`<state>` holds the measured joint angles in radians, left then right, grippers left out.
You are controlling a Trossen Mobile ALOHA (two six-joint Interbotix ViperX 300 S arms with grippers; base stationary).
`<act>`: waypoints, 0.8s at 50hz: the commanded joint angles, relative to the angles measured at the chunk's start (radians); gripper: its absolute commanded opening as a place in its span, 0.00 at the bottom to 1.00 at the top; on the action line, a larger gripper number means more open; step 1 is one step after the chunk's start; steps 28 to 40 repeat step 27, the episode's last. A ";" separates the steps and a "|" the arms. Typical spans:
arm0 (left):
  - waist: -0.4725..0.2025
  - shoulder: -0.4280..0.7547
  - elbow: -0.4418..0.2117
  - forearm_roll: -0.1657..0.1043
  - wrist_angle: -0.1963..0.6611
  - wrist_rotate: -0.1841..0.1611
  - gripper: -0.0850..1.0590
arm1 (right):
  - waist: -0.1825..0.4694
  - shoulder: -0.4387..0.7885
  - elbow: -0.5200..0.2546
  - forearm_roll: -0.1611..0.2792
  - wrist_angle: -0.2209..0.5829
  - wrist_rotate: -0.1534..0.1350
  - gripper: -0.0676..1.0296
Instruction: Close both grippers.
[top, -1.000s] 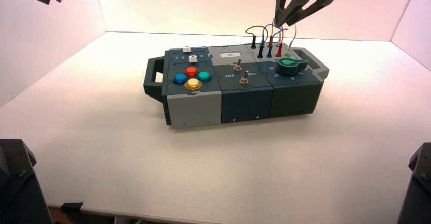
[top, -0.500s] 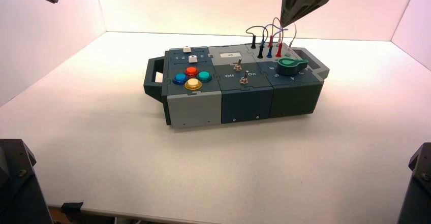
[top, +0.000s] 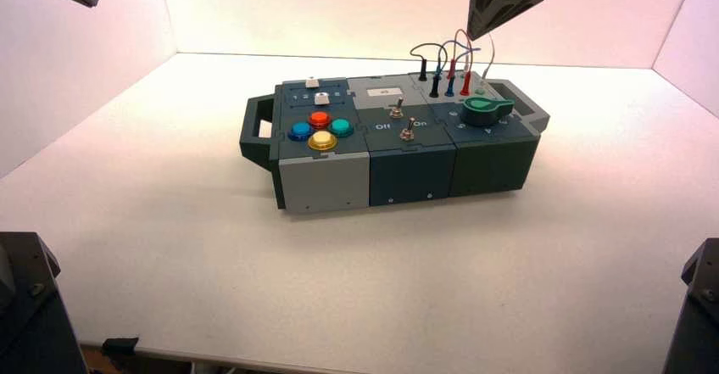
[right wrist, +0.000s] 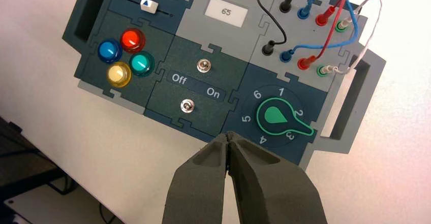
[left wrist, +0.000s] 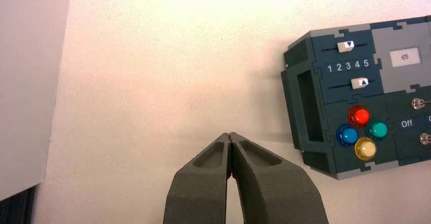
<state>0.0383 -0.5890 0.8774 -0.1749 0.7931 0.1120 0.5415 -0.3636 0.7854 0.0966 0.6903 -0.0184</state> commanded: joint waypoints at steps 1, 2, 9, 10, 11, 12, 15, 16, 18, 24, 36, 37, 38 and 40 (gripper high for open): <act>-0.009 -0.012 -0.014 -0.006 -0.006 0.000 0.05 | -0.003 -0.005 -0.020 -0.002 -0.006 0.002 0.04; -0.009 -0.012 -0.015 -0.006 -0.006 0.000 0.05 | -0.005 -0.003 -0.020 -0.002 -0.008 0.002 0.04; -0.009 -0.011 -0.014 -0.011 -0.008 0.000 0.05 | -0.003 0.008 -0.020 -0.002 -0.008 0.002 0.04; -0.009 -0.009 -0.015 -0.012 -0.008 -0.002 0.05 | -0.003 0.008 -0.021 -0.002 -0.008 0.002 0.04; -0.009 -0.009 -0.015 -0.014 -0.008 0.000 0.05 | -0.003 0.008 -0.021 -0.002 -0.008 0.002 0.04; -0.009 -0.008 -0.015 -0.012 -0.008 0.000 0.05 | -0.003 0.008 -0.023 -0.002 -0.008 0.002 0.04; -0.009 -0.006 -0.014 -0.014 -0.008 0.000 0.05 | -0.003 0.008 -0.026 -0.002 -0.006 0.002 0.04; -0.009 -0.005 -0.014 -0.014 -0.008 0.000 0.05 | -0.003 0.006 -0.028 0.000 -0.006 0.002 0.04; -0.009 -0.005 -0.014 -0.014 -0.008 -0.002 0.05 | -0.003 0.005 -0.029 -0.002 -0.005 0.002 0.04; -0.009 0.000 -0.015 -0.015 -0.009 0.000 0.05 | -0.005 0.003 -0.034 -0.002 0.000 0.003 0.04; -0.009 0.003 -0.015 -0.015 -0.011 0.000 0.05 | -0.003 0.002 -0.034 0.000 0.000 0.003 0.04; -0.009 0.003 -0.015 -0.015 -0.011 0.000 0.05 | -0.003 0.002 -0.034 0.000 0.000 0.003 0.04; -0.009 0.003 -0.015 -0.015 -0.011 0.000 0.05 | -0.003 0.002 -0.034 0.000 0.000 0.003 0.04; -0.009 0.003 -0.015 -0.015 -0.011 0.000 0.05 | -0.003 0.002 -0.034 0.000 0.000 0.003 0.04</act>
